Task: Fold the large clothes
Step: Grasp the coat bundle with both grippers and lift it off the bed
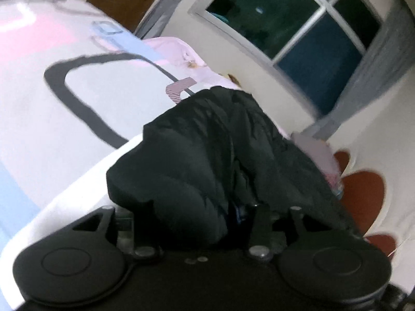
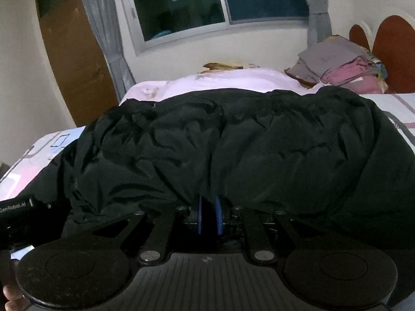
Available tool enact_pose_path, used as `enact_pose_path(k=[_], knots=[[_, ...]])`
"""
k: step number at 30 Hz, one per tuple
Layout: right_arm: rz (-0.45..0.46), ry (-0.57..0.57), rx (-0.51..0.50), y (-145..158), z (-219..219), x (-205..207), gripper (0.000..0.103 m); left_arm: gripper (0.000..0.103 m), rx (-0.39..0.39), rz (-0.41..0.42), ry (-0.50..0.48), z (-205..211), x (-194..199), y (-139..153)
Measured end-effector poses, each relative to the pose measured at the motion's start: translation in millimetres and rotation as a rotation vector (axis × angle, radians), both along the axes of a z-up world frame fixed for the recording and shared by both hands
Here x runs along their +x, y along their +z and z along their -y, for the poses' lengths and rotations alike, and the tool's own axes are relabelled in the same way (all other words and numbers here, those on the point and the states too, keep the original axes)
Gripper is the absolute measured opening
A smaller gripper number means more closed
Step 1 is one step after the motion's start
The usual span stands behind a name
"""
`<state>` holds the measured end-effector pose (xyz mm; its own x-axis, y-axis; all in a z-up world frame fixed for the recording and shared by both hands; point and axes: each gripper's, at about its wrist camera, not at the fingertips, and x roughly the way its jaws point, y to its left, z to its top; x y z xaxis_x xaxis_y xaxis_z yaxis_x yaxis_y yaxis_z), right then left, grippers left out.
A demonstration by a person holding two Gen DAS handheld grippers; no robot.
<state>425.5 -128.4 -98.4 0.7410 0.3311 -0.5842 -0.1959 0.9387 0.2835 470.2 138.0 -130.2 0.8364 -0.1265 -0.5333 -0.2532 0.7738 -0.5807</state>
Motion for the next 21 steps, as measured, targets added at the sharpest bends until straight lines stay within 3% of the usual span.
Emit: enact_pose_path(k=[2, 6, 11, 15, 21], knots=[[-0.009, 0.007, -0.011, -3, -1, 2, 0.012, 0.025, 0.061, 0.042, -0.019, 10, -3, 10], [-0.067, -0.015, 0.089, -13, 14, 10, 0.012, 0.021, 0.216, 0.122, -0.094, 35, -7, 50], [-0.108, -0.043, 0.168, -19, 30, 6, 0.011, 0.021, 0.438, 0.215, -0.264, 95, 0, 98], [-0.163, -0.056, 0.249, -19, 47, 8, 0.010, 0.021, 0.526, 0.239, -0.389, 144, 3, 114], [-0.227, -0.059, 0.420, -28, 79, 9, 0.009, 0.021, 0.551, 0.245, -0.558, 186, 8, 107]])
